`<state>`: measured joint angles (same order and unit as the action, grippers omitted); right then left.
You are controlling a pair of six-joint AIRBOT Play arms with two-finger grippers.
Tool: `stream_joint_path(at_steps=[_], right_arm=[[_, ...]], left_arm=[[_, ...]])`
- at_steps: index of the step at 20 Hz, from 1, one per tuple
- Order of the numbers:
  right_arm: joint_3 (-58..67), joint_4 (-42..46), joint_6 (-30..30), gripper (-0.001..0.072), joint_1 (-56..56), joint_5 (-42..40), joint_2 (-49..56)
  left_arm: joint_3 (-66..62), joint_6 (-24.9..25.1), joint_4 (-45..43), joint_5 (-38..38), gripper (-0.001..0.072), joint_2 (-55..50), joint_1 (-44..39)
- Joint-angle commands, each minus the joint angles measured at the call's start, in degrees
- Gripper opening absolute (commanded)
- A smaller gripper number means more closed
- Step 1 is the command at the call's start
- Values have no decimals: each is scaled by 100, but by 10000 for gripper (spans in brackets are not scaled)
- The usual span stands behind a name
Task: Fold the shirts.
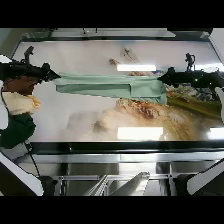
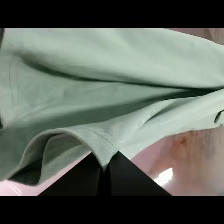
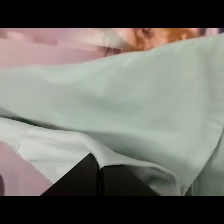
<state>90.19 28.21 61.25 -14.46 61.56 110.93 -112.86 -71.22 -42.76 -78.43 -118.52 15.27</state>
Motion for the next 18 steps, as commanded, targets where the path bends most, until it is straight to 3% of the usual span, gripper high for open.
stream_joint_path(at_steps=[1,10,11,12,13,14,16,17,18], right_arm=[[240,9,-116,19,107,-275,328],[243,483,-243,20,98,-389,450],[243,483,-258,27,98,-389,450],[243,479,-295,151,98,-385,448],[247,481,-295,358,98,-304,437],[282,505,-297,396,85,-164,424],[531,568,-299,400,-9,369,411],[721,577,-297,487,-83,691,404],[933,588,-291,625,-192,988,398]], left_arm=[[-647,-50,52,90,25,-785,-122],[-184,76,55,1187,45,-879,-149],[-190,76,48,1174,235,-879,-162],[-195,76,48,1104,281,-876,-173],[-195,68,55,1019,281,-861,-173],[-197,68,61,870,281,-820,-168],[-197,68,44,645,281,-684,-120],[-199,68,42,566,281,-597,-81],[-199,68,42,470,281,-494,-26]])
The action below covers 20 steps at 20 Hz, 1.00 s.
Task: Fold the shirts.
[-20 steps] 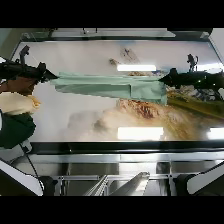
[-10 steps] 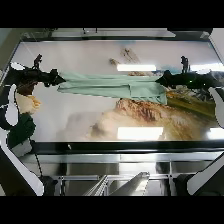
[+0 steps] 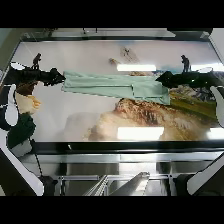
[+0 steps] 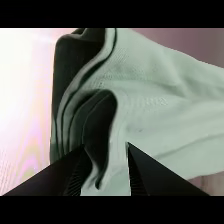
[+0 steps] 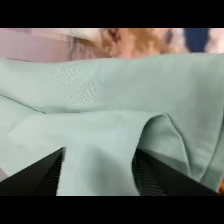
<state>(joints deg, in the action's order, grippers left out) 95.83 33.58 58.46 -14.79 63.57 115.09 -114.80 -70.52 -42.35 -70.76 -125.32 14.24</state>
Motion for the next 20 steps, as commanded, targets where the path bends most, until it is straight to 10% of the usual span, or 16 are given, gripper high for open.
stream_joint_path(at_steps=[1,6,13,14,15,16,20], right_arm=[[560,195,105,648,-293,940,-20],[660,1189,1132,649,-798,1209,236],[654,-310,848,642,-131,1572,1106],[658,-361,837,571,-20,1480,1117],[691,-400,787,244,61,1458,1115],[745,-411,754,101,98,1469,1106],[1019,-407,752,19,111,1493,789]], left_arm=[[-4,-15,15,-404,281,297,146],[-2,-68,48,-852,281,920,306],[2,-72,44,-1073,280,1126,-437],[0,-72,48,-1132,280,1128,-575],[0,-72,46,-1231,280,1128,-702],[0,-70,44,-1325,279,1128,-844],[2,-66,46,-1569,7,1128,-1432]])
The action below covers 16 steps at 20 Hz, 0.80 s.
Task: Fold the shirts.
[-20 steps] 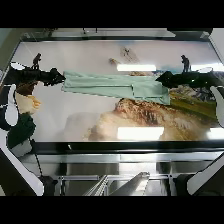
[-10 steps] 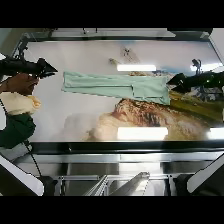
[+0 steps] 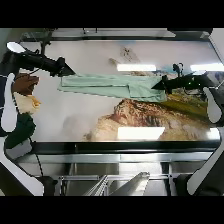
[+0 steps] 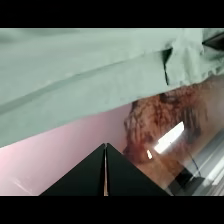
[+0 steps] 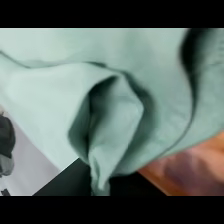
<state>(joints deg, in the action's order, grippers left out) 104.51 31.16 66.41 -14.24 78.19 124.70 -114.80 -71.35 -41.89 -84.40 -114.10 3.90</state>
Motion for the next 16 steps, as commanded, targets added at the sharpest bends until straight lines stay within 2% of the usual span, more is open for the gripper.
stream_joint_path(at_steps=[1,4,8,9,12,16], right_arm=[[216,-164,-44,19,59,33,-345],[450,-160,70,19,24,330,-883],[535,-181,308,19,138,730,-1362],[535,-190,352,19,229,765,-1423],[538,-208,501,19,640,776,-1523],[540,-516,474,19,1357,321,-1541]], left_arm=[[2,26,-15,-170,6,4,-608],[2,35,-267,529,7,-160,-1397],[0,0,-549,3132,7,-807,-2465],[-20,-166,-483,3633,7,-1027,-2680],[-511,-612,-450,3740,7,-1668,-3014],[-313,-658,-439,3585,8,-1637,-2953]])
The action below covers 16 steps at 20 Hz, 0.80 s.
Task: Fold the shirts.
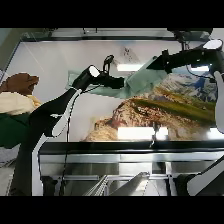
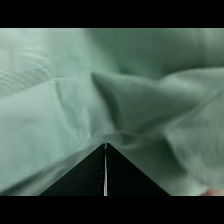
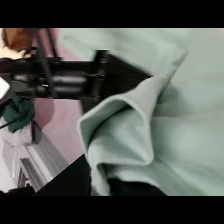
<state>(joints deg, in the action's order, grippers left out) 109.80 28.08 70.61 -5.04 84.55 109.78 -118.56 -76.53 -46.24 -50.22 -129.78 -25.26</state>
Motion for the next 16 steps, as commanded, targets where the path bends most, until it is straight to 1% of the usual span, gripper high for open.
stream_joint_path(at_steps=[1,3,5,7,8,9,10,12,13,14,15,16], right_arm=[[22,-306,26,19,579,-470,-48],[31,-634,-186,19,855,-800,-48],[31,-1073,-468,19,1235,-1593,-48],[31,-1694,-1108,19,1840,-2935,-26],[33,-1939,-1585,19,2223,-3764,24],[63,-2059,-1871,19,2682,-4616,136],[203,-2061,-2011,19,3171,-5403,369],[846,-2070,-2612,21,4026,-6577,1152],[1239,-2162,-2883,171,4409,-7173,1611],[1464,-2345,-3106,567,4725,-7742,1937],[1480,-2474,-3165,577,4944,-8131,2072],[1460,-2490,-3165,571,5069,-8135,2127]], left_arm=[[90,-138,-4,-105,8,79,94],[85,-131,-7,-931,18,647,581],[85,-55,-7,-1797,18,1460,1287],[87,-42,-4,-2337,18,2308,2085],[87,-44,-7,-2461,17,2697,2472],[87,-44,-7,-2492,18,3001,2798],[90,-44,-4,-2514,18,3261,3099],[275,-44,-7,-2564,18,3681,3519],[503,-44,-7,-2570,18,3875,3654],[765,-42,-11,-2603,19,4044,3757],[1045,-42,-11,-2675,19,4188,3805],[1300,-26,-17,-2741,19,4291,3818]])
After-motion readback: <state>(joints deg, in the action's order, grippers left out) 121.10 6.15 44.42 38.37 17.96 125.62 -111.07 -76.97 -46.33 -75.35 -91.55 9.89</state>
